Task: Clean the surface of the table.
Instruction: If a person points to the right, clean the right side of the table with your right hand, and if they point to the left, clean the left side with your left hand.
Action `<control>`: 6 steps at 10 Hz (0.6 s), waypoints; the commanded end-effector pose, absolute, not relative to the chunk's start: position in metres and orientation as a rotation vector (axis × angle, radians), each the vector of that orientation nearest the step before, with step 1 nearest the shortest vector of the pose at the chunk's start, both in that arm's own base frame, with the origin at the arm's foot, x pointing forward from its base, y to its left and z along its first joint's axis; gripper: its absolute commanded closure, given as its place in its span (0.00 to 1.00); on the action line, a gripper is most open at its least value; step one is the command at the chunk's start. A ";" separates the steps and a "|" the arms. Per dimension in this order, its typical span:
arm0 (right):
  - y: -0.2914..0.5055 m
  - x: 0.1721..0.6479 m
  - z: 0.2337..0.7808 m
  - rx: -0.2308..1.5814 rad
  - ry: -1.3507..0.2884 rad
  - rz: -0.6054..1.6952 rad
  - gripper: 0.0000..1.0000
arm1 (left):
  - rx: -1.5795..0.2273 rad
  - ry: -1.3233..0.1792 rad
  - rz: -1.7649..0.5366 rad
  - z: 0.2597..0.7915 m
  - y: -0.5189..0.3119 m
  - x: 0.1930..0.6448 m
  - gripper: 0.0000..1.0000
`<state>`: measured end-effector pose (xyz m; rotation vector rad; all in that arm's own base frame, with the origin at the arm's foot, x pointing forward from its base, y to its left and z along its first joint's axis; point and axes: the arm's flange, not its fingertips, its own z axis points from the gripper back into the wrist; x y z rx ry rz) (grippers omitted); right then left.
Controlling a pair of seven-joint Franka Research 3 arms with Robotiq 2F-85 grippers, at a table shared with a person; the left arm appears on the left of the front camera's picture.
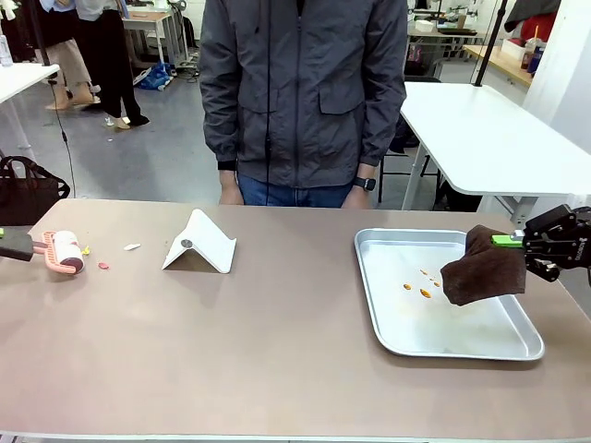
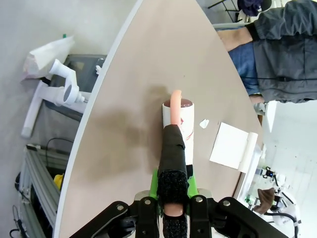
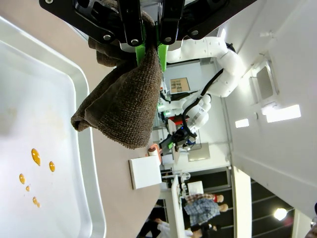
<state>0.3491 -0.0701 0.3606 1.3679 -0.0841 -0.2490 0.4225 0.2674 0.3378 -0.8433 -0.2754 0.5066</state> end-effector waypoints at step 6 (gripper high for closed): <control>-0.069 0.348 0.364 1.368 -0.072 -0.249 1.00 | -0.869 -0.205 0.519 0.315 0.259 0.471 0.78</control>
